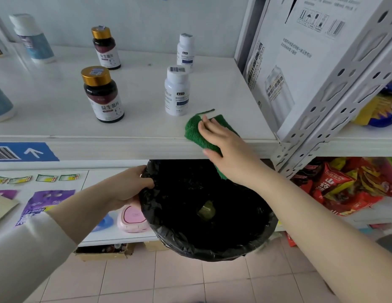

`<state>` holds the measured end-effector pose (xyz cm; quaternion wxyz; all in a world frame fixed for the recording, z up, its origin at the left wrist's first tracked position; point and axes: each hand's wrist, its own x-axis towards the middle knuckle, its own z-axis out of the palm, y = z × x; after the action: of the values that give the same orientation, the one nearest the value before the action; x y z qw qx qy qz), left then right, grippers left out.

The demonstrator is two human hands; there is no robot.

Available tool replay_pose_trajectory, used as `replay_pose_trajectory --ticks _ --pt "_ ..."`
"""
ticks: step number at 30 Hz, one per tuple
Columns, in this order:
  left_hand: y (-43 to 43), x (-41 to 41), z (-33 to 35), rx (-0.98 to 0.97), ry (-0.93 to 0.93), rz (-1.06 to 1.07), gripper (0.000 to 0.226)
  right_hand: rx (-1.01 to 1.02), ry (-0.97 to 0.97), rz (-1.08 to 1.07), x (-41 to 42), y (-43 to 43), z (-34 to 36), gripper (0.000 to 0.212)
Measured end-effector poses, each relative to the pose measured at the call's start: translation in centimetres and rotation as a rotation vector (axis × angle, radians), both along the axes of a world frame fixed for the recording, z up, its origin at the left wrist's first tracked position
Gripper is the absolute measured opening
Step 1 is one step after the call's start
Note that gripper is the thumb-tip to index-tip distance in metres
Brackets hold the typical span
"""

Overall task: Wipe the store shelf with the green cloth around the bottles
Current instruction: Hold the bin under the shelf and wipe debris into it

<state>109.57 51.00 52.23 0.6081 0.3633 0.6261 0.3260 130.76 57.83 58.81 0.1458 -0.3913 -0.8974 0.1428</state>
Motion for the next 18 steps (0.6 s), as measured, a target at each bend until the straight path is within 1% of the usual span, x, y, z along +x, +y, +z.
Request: replay_pose_trajectory --ticks 2,4,6,7,9,11,12,13,14,15,16,18 --pt "0.1 0.0 0.1 -0.003 0.011 -0.007 0.034 0.176 -0.056 -0.01 0.5 0.0 -0.4 0.064" --pt "0.2 -0.1 0.3 -0.007 0.016 -0.012 0.035 0.297 0.019 -0.034 0.6 -0.3 -0.6 0.061" --pt "0.2 -0.1 0.4 -0.009 0.02 -0.015 0.035 0.359 0.108 -0.031 0.7 -0.9 -0.5 0.054" --pt "0.2 -0.1 0.4 -0.01 0.028 -0.016 0.035 0.38 0.122 -0.006 1.0 -1.2 -0.4 0.051" --pt "0.1 0.0 0.5 -0.01 0.047 -0.021 0.035 0.365 0.111 0.034 2.0 -1.6 0.0 0.048" --pt "0.1 0.0 0.5 -0.008 0.055 -0.018 0.034 0.27 0.125 -0.021 3.3 -1.8 0.9 0.045" --pt "0.1 0.0 0.5 -0.006 0.051 -0.017 0.034 0.222 0.17 -0.088 3.8 -1.7 1.5 0.045" --pt "0.0 0.0 0.4 -0.007 0.044 -0.017 0.034 0.216 0.243 -0.175 4.4 -1.4 2.0 0.046" --pt "0.0 0.1 0.4 -0.007 0.037 -0.014 0.034 0.245 0.306 -0.267 4.8 -0.8 2.3 0.047" --pt "-0.1 0.1 0.3 -0.007 0.032 -0.009 0.034 0.282 0.323 -0.348 5.1 -0.2 2.4 0.048" --pt "-0.1 0.1 0.3 -0.007 0.035 -0.005 0.034 0.301 0.286 -0.405 5.2 0.5 2.4 0.05" --pt "-0.1 0.1 0.3 -0.002 0.047 -0.009 0.034 0.222 0.141 -0.454 5.0 1.7 1.6 0.05"
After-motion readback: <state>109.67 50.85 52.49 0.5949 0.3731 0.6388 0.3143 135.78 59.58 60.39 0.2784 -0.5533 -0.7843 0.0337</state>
